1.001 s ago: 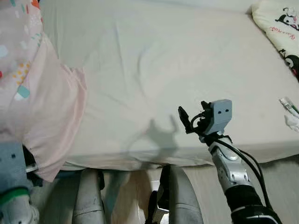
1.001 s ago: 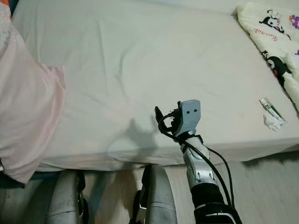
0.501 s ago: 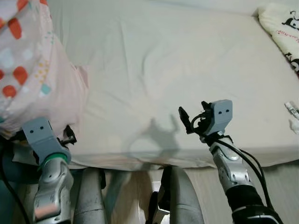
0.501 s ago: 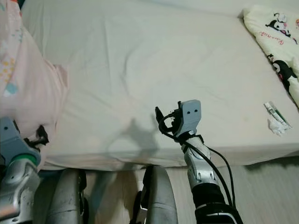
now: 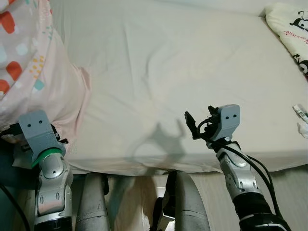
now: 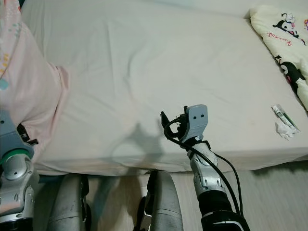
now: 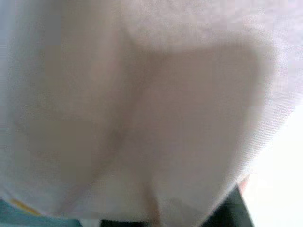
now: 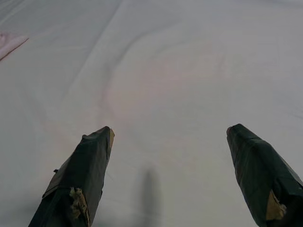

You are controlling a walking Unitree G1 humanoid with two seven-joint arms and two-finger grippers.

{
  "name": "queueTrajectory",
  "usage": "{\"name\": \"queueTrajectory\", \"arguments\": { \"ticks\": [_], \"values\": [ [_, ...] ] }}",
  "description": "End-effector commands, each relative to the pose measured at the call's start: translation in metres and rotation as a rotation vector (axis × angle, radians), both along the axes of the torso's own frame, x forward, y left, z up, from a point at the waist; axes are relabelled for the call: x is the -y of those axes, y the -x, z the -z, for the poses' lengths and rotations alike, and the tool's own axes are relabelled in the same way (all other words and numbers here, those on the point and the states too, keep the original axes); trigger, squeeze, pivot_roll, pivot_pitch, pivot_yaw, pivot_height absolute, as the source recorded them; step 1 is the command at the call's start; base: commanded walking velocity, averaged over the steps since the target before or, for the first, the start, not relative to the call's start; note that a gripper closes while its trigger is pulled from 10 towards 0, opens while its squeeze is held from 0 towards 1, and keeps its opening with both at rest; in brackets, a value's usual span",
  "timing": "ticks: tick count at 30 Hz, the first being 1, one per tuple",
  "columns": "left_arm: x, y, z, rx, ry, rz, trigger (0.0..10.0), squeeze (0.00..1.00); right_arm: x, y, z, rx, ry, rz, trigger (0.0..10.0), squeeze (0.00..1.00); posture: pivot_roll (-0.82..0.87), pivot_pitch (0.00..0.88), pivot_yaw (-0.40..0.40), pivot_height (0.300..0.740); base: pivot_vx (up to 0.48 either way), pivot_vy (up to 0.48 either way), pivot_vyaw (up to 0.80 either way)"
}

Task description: Clean up the room

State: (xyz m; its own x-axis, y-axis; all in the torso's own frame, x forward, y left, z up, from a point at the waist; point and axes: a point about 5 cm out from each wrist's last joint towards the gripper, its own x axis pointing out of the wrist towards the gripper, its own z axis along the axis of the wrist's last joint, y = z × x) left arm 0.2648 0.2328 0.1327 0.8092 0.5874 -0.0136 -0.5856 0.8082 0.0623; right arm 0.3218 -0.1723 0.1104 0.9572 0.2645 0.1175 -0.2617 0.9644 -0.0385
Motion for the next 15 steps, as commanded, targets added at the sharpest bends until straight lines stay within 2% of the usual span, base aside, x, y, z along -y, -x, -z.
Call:
{"name": "queueTrajectory", "arguments": {
  "ticks": [1, 6, 9, 15],
  "values": [
    [0.011, 0.002, -0.005, 0.046, 0.013, 0.078, 0.0, 0.0, 0.007, 0.004, 0.007, -0.021, 0.007, 0.024, 10.0, 0.0, 0.12, 0.169, -0.154, 0.603, 0.0, 0.0, 0.0],
    [0.012, 0.008, -0.005, 0.045, 0.001, 0.086, 0.0, 0.0, 0.007, 0.003, 0.007, -0.021, 0.007, 0.023, 10.0, 0.0, 0.12, 0.166, -0.148, 0.603, 0.0, 0.0, 0.0],
    [0.005, 0.011, -0.009, 0.047, -0.024, 0.056, 0.0, 0.0, 0.006, 0.003, 0.007, -0.021, 0.006, 0.023, 10.0, 0.0, 0.13, 0.163, -0.148, 0.603, 0.0, 0.0, 0.0],
    [0.001, 0.01, -0.016, 0.069, -0.071, 0.055, 0.0, 0.0, 0.006, 0.002, 0.007, -0.022, 0.006, 0.02, 10.0, 0.0, 0.13, 0.158, -0.149, 0.603, 0.0, 0.0, 0.0]
  ]
}}
